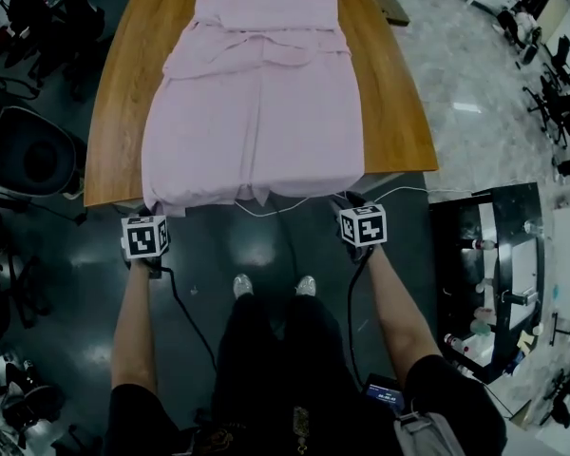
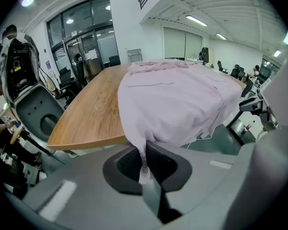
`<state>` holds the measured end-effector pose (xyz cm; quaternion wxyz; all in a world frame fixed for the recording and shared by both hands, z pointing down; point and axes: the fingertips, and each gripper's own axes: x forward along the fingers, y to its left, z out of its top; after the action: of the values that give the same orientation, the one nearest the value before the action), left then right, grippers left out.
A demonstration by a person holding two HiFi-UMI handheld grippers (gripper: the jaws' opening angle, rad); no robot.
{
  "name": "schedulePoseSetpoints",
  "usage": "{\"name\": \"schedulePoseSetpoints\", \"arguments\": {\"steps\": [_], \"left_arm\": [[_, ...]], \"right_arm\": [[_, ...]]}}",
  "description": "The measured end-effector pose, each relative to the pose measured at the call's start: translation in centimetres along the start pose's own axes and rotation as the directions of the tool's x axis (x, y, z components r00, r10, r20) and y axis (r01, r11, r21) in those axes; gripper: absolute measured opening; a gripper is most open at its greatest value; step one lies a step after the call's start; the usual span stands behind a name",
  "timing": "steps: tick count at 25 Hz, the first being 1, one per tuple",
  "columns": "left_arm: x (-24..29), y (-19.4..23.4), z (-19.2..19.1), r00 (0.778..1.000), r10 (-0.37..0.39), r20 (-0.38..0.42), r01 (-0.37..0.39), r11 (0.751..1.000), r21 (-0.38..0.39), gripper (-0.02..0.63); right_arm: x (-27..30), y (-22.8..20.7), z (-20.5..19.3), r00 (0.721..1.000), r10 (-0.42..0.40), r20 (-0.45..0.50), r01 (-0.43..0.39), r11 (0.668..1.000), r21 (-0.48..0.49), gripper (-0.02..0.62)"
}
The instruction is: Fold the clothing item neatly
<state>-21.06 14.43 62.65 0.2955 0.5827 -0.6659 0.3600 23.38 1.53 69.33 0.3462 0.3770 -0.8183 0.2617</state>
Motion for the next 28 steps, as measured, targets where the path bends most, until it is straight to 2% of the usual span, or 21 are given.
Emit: {"name": "schedulePoseSetpoints", "arguments": {"steps": [3, 6, 13, 18, 21, 26, 28], "left_arm": [[0.3, 0.4, -0.1, 0.998, 0.047, -0.032, -0.047, 0.999, 0.001, 0.014], [0.3, 0.5, 0.0, 0.995, 0.084, -0.054, -0.084, 0.996, 0.005, 0.014], [1.4, 0.0, -0.2, 0.989, 0.125, -0.073, -0.125, 0.992, 0.011, 0.014], [0.9, 0.4, -0.4, 0.988, 0.132, -0.076, -0.131, 0.991, 0.007, 0.014], [0.8, 0.6, -0.3, 0.99, 0.121, -0.07, -0.121, 0.993, -0.002, 0.014], [0.3, 0.9, -0.4, 0.994, 0.09, -0.054, -0.09, 0.996, 0.01, 0.014], [0.2, 1.0, -0.6, 0.996, 0.071, -0.049, -0.07, 0.997, 0.014, 0.014]], "right_arm": [[1.3, -2.2, 0.1, 1.0, 0.019, 0.005, -0.019, 0.999, -0.038, 0.254], [2.5, -3.0, 0.1, 0.999, 0.047, -0.009, -0.048, 0.992, -0.114, 0.285], [5.0, -3.3, 1.0, 0.991, 0.133, 0.03, -0.124, 0.971, -0.202, 0.301], [5.2, -0.9, 0.7, 0.964, 0.265, -0.011, -0.257, 0.922, -0.29, 0.297], [4.7, 0.6, 0.0, 0.956, 0.291, -0.045, -0.29, 0.904, -0.314, 0.266], [2.9, 1.6, -1.0, 0.961, 0.267, -0.067, -0.275, 0.915, -0.294, 0.095], [2.2, 2.0, -1.4, 0.962, 0.264, -0.074, -0.274, 0.924, -0.267, 0.086]]}}
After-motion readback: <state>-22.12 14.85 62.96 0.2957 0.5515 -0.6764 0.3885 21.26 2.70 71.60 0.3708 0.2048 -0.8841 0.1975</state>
